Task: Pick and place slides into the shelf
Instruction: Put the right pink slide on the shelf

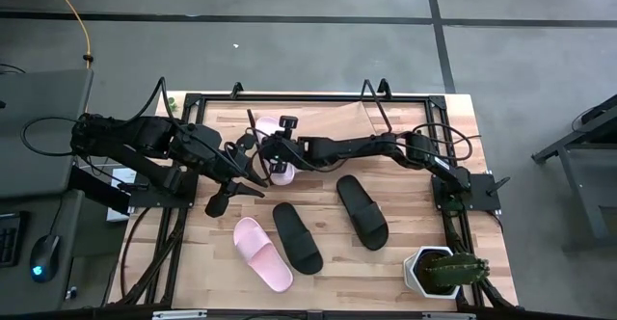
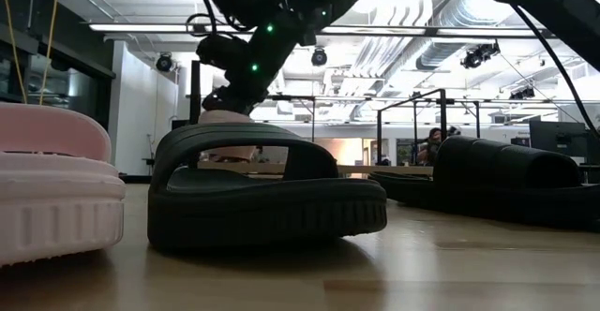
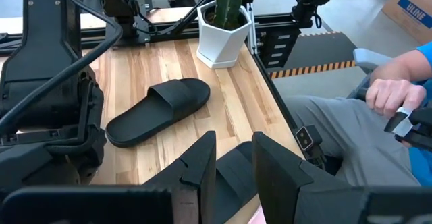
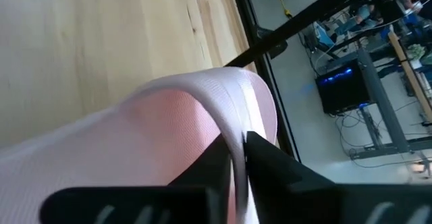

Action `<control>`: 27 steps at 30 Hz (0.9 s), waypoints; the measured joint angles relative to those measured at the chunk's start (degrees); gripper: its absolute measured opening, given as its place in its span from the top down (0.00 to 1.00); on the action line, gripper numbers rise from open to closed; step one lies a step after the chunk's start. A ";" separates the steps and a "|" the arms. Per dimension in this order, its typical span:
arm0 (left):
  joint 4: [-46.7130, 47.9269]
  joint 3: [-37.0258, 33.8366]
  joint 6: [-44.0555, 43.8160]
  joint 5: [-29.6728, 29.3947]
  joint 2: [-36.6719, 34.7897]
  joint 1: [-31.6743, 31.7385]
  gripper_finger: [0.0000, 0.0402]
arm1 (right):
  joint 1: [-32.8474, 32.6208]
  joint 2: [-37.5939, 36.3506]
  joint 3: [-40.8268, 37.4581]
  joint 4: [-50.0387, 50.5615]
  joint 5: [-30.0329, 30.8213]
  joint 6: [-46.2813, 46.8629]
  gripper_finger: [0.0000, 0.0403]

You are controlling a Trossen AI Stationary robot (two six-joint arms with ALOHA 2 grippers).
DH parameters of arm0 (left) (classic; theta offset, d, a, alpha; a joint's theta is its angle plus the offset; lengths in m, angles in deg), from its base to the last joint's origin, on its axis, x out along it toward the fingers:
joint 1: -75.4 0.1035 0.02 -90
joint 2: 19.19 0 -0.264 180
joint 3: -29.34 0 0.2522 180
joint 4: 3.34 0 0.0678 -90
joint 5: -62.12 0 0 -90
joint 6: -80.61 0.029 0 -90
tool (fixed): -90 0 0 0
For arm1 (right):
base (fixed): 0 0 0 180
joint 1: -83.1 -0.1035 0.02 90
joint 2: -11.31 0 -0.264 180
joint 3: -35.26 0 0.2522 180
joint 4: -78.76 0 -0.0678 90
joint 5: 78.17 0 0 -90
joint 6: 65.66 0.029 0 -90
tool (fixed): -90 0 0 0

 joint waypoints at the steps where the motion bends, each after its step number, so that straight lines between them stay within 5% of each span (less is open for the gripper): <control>1: 0.00 0.00 -0.01 0.01 0.00 0.00 0.79 | 0.01 0.00 0.05 0.40 -0.14 0.23 0.87; 10: 0.02 0.00 -0.01 0.01 0.01 -0.02 0.79 | -0.02 0.00 0.19 1.23 -1.99 0.35 0.60; 15: 0.08 0.00 0.00 0.02 0.02 0.00 0.79 | -0.02 0.00 0.23 1.72 2.79 -1.41 0.49; 20: 1.01 0.00 0.00 0.02 0.00 0.00 0.79 | -0.07 0.00 0.23 3.46 6.57 -2.68 0.44; 27: 0.89 0.00 -0.01 0.00 0.02 -0.02 0.79 | -0.07 0.00 0.23 3.31 -0.43 -0.73 0.43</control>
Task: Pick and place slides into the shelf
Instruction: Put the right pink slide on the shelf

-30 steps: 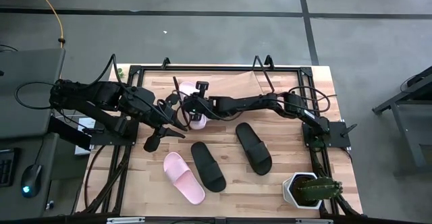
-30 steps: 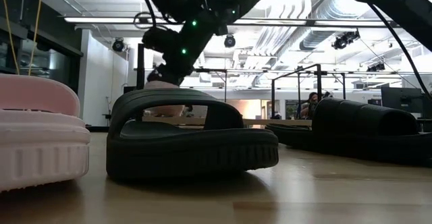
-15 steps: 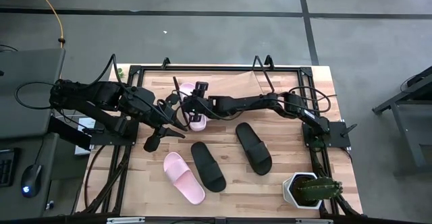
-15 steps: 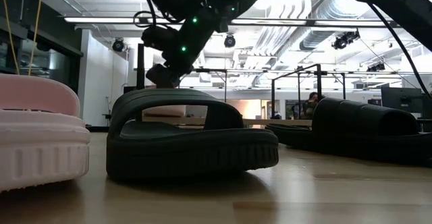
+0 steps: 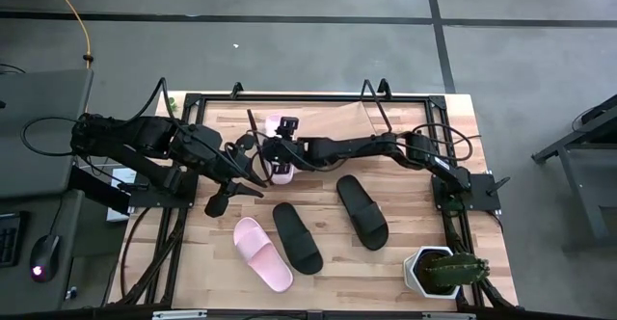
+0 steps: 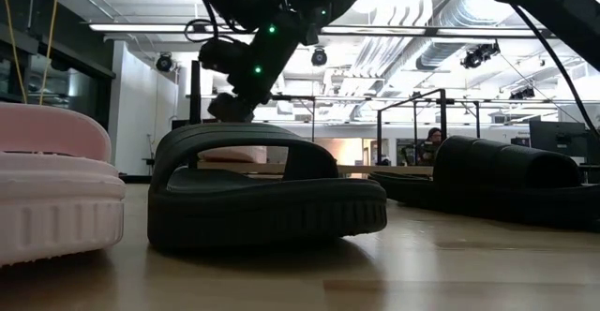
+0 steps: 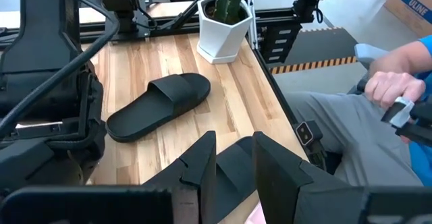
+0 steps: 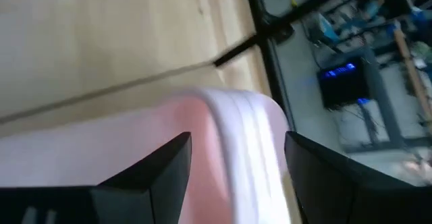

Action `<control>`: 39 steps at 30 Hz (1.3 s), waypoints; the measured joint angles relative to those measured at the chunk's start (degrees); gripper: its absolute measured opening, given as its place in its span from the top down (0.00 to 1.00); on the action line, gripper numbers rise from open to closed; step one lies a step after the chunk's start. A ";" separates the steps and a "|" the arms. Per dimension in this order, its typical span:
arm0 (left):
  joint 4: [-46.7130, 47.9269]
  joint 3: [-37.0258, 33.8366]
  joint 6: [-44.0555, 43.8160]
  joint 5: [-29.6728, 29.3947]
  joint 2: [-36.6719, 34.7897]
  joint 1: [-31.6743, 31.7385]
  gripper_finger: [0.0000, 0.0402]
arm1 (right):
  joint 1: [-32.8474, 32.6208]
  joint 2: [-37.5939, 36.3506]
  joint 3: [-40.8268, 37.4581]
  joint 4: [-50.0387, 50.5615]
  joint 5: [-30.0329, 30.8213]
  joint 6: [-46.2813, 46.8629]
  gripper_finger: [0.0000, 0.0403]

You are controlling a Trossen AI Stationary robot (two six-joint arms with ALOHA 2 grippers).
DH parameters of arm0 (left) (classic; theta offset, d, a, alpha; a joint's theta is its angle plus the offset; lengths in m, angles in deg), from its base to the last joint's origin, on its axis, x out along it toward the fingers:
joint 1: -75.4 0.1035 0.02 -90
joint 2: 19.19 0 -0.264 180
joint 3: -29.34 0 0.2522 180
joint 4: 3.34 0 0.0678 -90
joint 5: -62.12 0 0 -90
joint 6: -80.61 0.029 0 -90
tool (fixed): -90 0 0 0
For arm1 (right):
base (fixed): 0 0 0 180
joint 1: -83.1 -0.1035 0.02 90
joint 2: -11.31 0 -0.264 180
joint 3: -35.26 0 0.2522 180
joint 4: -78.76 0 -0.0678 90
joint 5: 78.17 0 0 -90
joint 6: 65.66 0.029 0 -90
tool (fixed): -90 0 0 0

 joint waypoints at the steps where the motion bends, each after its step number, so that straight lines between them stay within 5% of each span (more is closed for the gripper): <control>1: -0.09 0.00 -0.02 0.01 0.00 0.02 0.79 | 0.00 -0.02 0.00 -0.38 -0.95 -0.22 0.43; 21: -0.03 0.00 -0.01 -0.01 -0.01 0.01 0.79 | -0.02 -0.02 0.00 -5.96 -9.46 -1.92 0.43; 28: 0.07 0.00 -0.02 -0.01 0.00 0.00 0.79 | 0.02 -0.02 0.00 -3.06 -3.82 -2.54 0.43; 39: 0.05 0.00 -0.02 -0.01 0.00 0.02 0.79 | 3.05 -0.02 0.00 -2.60 -4.56 -2.38 0.43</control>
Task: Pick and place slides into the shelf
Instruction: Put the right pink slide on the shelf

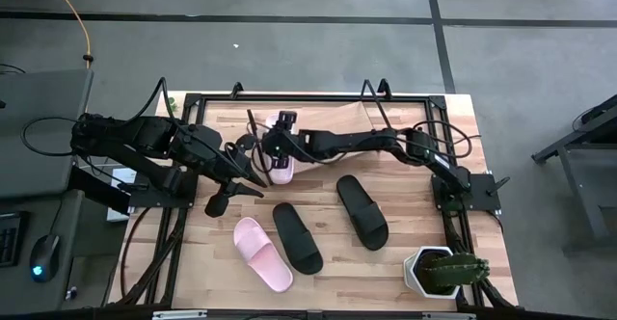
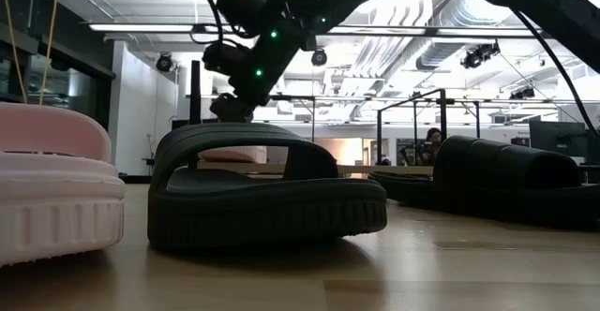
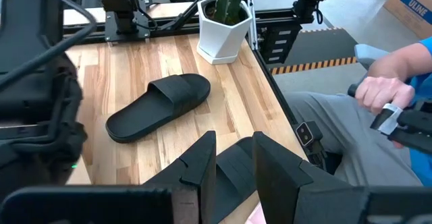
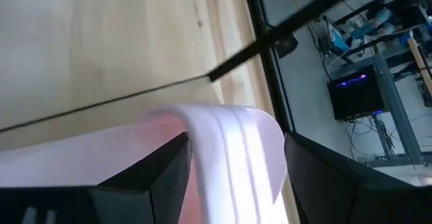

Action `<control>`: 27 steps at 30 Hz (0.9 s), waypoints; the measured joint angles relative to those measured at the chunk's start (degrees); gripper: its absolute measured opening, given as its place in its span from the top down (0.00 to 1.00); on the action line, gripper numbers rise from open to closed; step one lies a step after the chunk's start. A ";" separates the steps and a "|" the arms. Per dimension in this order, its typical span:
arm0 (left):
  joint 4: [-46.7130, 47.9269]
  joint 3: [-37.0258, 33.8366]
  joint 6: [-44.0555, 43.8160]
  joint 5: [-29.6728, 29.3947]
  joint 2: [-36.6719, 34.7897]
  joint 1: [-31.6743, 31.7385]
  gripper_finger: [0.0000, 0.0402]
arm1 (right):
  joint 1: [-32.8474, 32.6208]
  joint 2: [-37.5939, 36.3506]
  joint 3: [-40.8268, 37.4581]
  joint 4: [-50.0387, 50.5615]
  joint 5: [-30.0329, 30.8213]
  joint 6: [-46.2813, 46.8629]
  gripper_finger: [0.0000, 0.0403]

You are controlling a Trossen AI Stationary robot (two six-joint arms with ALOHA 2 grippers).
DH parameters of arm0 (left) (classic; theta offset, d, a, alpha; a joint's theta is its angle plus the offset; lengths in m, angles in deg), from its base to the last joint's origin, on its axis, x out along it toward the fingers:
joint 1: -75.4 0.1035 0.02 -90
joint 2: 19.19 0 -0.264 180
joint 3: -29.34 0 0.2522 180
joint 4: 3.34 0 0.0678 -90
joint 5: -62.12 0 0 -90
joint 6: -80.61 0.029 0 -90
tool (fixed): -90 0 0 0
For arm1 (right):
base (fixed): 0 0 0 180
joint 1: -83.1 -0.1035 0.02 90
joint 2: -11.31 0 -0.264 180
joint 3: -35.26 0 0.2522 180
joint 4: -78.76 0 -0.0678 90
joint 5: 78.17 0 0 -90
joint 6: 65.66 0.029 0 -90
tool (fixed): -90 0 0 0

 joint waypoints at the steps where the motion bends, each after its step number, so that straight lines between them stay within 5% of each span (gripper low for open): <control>1: -0.01 0.00 0.01 0.00 0.00 -0.01 0.79 | 0.32 0.00 0.00 0.01 -0.79 0.43 0.43; 15: -0.04 0.00 0.00 0.00 0.00 -0.01 0.79 | 1.06 0.00 0.00 -4.92 -11.53 1.50 0.43; 27: 0.40 0.00 0.02 0.00 -0.02 0.00 0.79 | -0.89 0.00 0.00 2.73 -3.65 3.57 0.43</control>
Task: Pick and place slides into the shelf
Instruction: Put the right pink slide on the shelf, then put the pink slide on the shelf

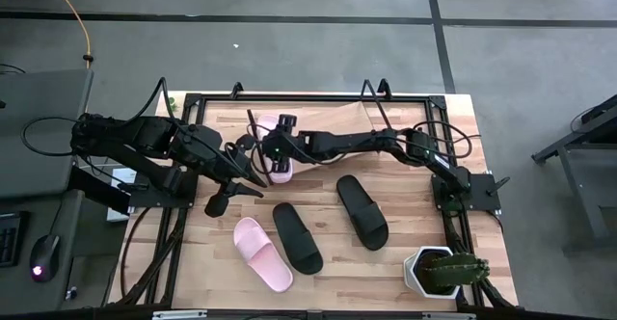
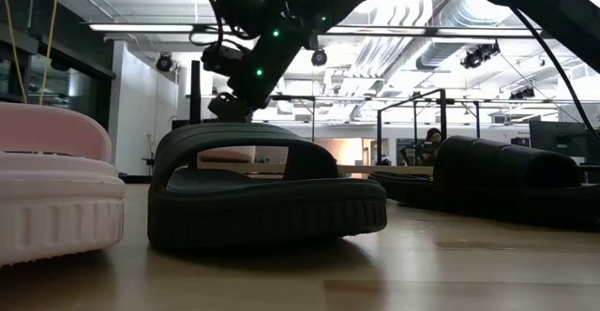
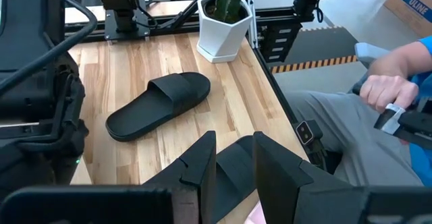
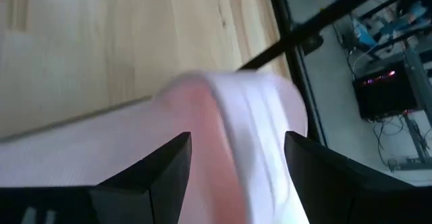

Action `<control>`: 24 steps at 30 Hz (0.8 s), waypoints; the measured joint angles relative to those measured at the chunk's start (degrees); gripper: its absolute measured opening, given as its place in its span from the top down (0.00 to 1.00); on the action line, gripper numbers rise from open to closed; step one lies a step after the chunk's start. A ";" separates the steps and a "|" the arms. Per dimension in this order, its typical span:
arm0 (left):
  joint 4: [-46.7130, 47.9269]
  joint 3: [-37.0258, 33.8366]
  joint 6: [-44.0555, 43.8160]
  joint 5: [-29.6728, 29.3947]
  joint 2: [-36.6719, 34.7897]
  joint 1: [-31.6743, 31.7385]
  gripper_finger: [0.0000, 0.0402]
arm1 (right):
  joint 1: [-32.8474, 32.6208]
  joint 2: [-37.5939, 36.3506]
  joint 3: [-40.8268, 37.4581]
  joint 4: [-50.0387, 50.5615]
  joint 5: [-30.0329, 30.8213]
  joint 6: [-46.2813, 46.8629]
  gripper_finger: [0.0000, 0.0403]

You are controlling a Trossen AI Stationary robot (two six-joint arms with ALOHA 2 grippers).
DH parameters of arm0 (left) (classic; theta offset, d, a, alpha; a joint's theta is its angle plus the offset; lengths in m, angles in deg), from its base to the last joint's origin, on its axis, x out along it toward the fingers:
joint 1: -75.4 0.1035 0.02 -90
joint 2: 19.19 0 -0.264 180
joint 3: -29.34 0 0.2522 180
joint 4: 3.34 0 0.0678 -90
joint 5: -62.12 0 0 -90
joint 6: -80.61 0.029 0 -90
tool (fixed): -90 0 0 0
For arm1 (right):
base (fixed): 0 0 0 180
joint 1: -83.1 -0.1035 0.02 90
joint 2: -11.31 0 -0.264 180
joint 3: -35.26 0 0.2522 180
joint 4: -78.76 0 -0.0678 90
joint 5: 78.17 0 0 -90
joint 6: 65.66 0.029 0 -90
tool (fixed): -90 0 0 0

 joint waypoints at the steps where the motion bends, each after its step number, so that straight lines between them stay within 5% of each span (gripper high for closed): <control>1: 0.00 0.00 0.00 0.00 0.02 0.00 0.79 | -0.10 0.00 0.00 0.63 -0.01 0.24 0.43; 14: 0.38 0.00 0.00 -0.08 0.01 0.00 0.79 | -2.22 -0.38 0.00 4.26 3.90 -1.80 0.43; 24: 4.16 -0.02 0.00 -5.83 0.02 0.00 0.79 | -2.80 -6.66 0.00 12.76 3.70 1.74 0.43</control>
